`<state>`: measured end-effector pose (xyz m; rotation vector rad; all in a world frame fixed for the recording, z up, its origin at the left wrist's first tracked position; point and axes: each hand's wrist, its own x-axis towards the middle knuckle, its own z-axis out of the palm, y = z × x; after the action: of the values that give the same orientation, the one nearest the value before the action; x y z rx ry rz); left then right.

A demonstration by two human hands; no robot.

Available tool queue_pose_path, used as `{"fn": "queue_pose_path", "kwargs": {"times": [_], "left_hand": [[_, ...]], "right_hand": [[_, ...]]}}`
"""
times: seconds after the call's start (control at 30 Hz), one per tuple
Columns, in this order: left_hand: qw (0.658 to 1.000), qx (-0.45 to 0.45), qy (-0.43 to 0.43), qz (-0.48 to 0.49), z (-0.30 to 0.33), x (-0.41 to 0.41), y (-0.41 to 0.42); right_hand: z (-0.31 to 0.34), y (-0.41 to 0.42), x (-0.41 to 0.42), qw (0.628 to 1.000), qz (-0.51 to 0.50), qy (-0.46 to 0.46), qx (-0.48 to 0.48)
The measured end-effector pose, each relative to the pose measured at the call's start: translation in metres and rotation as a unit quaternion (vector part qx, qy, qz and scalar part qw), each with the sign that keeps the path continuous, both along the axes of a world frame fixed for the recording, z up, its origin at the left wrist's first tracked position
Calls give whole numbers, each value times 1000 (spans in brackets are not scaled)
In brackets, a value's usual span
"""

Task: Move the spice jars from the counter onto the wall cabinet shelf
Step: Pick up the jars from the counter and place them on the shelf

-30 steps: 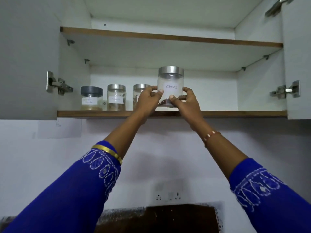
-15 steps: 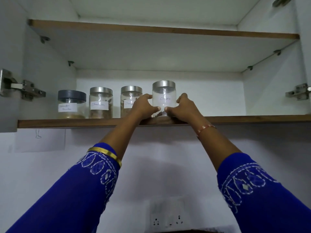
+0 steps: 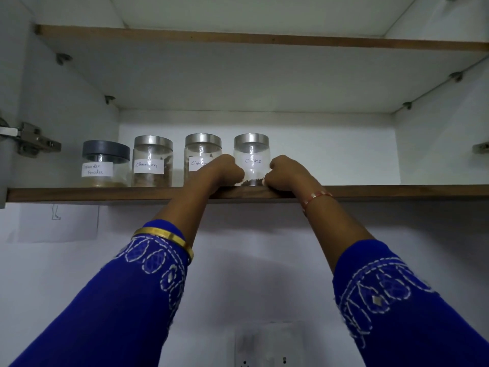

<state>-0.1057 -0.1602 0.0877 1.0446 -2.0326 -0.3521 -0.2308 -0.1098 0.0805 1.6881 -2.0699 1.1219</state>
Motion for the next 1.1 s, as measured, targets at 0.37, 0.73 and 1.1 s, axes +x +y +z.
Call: {"fn": "queue_pose_path", "kwargs": {"times": [0.37,0.73,1.1], "left_hand": [[988,-113,-55,92,-14,-7,22],[949,-305,77,-10,-103,2,62],[976,-104,140,-130,-252,4,180]], "right_hand": [[-22,22,14,997,-32,62,-27],[-85,65,5,988,-4,148,-52],[-236,188,17,995,62,-73,-38]]}}
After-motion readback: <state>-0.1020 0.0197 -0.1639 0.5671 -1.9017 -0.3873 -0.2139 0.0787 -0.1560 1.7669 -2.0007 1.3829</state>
